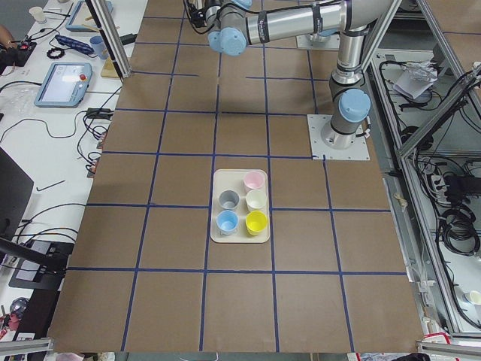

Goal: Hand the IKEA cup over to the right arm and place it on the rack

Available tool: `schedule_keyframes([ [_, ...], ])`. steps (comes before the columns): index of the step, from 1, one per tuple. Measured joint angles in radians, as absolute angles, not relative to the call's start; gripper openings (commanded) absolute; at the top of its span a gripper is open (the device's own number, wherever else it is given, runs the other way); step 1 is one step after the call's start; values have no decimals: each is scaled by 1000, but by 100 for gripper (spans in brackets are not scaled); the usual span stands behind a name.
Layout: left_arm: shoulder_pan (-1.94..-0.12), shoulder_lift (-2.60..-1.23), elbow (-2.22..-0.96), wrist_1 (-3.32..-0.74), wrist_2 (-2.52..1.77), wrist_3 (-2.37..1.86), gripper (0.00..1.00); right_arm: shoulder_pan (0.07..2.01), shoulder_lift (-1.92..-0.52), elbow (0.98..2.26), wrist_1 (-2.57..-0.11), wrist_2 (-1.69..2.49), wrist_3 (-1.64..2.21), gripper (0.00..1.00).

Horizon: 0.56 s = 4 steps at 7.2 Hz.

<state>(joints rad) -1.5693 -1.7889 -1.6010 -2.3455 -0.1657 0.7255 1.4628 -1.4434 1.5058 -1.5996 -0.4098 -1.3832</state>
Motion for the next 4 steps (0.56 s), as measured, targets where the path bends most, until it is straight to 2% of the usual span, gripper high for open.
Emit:
schedule_keyframes([
  [1, -1569, -1789, -1601, -2346, -166, 726, 0, 1464, -1442, 1506, -1601, -410, -1365, 86],
  [2, -1569, -1788, -1601, -2347, -166, 726, 0, 1465, -1441, 1505, -1603, -409, -1357, 68],
  [3, -1569, -1787, -1602, -2348, -166, 726, 0, 1467, -1441, 1505, -1603, -408, -1355, 59],
  [4, -1569, -1785, -1602, -2348, -165, 726, 0, 1470, -1441, 1505, -1604, -408, -1357, 54],
])
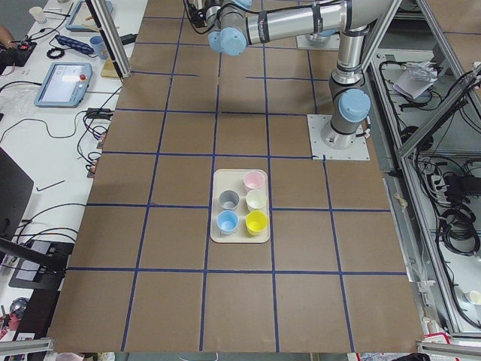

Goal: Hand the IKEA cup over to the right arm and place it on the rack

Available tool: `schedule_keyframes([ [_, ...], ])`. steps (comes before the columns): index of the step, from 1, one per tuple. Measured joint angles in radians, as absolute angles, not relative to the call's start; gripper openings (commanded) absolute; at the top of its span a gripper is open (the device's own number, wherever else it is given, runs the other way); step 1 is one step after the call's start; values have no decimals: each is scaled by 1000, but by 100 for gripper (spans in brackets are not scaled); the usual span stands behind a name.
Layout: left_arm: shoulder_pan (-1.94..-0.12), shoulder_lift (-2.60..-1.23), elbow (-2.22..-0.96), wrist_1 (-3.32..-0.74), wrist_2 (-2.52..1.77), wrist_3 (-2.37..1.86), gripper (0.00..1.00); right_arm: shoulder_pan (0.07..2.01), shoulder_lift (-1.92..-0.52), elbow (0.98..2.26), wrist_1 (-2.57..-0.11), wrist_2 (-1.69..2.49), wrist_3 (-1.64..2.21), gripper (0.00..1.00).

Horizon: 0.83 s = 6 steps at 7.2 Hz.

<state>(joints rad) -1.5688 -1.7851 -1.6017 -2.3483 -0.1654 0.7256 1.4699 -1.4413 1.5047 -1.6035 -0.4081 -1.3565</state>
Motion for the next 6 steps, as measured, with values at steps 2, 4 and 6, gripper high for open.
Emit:
schedule_keyframes([
  [2, -1569, -1779, -1602, -2350, -165, 724, 84, 1472, -1444, 1505, -1606, -408, -1364, 52],
  [4, -1566, -1773, -1603, -2356, -164, 692, 100, 1472, -1445, 1504, -1610, -410, -1366, 52],
  [6, -1555, -1765, -1604, -2382, -161, 664, 100, 1469, -1446, 1502, -1611, -410, -1366, 48],
])
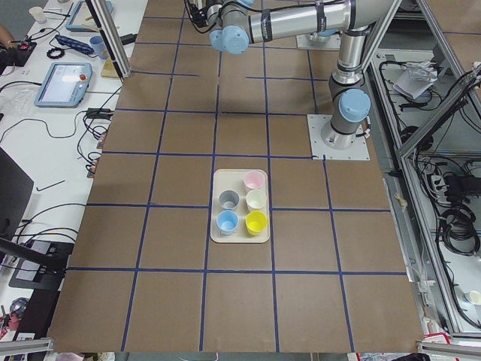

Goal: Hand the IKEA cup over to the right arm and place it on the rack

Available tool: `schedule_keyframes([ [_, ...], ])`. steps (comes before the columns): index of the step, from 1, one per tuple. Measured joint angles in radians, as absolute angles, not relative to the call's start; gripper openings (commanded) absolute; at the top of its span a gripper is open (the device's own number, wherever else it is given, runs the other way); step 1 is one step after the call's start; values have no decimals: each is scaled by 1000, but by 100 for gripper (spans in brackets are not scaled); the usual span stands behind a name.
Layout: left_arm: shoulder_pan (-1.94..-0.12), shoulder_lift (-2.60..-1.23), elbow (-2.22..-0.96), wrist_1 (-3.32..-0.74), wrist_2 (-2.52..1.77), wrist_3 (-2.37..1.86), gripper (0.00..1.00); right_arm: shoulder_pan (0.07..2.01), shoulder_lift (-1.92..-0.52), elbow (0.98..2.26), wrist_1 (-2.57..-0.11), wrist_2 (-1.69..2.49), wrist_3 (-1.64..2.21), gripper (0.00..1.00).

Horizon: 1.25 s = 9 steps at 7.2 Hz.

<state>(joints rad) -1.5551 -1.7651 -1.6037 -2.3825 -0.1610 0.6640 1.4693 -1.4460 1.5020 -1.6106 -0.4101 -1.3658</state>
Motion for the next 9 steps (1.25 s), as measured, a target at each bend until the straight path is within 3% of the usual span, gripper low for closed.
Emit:
schedule_keyframes([
  [3, -1535, -1757, -1613, -2401, -152, 658, 100, 1459, -1451, 1501, -1612, -420, -1353, 38],
  [5, -1500, -1756, -1617, -2408, -103, 658, 100, 1442, -1452, 1499, -1613, -471, -1350, 25],
  [9, -1337, -1730, -1579, -2419, 198, 632, 100, 1376, -1454, 1447, -1589, -744, -1347, 23],
])
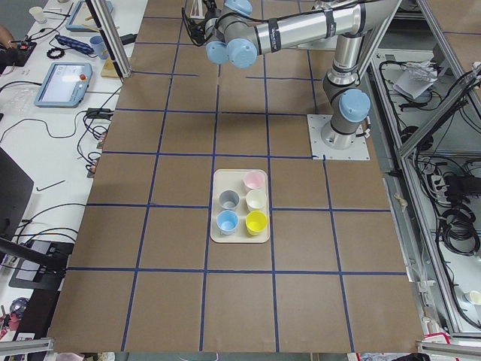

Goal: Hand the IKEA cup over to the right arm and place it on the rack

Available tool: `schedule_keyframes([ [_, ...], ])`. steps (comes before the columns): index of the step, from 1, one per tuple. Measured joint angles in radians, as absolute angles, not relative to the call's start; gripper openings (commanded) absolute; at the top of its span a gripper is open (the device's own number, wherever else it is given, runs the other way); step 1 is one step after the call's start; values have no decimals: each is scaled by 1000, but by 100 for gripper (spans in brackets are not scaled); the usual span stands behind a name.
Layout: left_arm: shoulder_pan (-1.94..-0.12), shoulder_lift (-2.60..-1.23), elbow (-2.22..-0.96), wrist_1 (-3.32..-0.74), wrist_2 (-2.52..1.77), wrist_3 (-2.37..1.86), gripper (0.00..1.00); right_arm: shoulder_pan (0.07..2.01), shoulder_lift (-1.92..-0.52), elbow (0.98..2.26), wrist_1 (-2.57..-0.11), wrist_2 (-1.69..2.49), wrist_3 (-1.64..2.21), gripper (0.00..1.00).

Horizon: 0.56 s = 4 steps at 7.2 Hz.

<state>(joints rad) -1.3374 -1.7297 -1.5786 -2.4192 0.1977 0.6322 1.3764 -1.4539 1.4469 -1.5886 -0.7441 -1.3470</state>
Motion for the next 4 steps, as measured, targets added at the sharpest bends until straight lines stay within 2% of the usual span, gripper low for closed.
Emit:
schedule_keyframes([
  [2, -1244, -1713, -1517, -2372, 508, 579, 100, 1368, -1454, 1366, -1509, -1018, -1353, 23],
  [4, -1223, -1690, -1470, -2178, 924, 425, 100, 1352, -1445, 1337, -1474, -1301, -1402, 23],
])
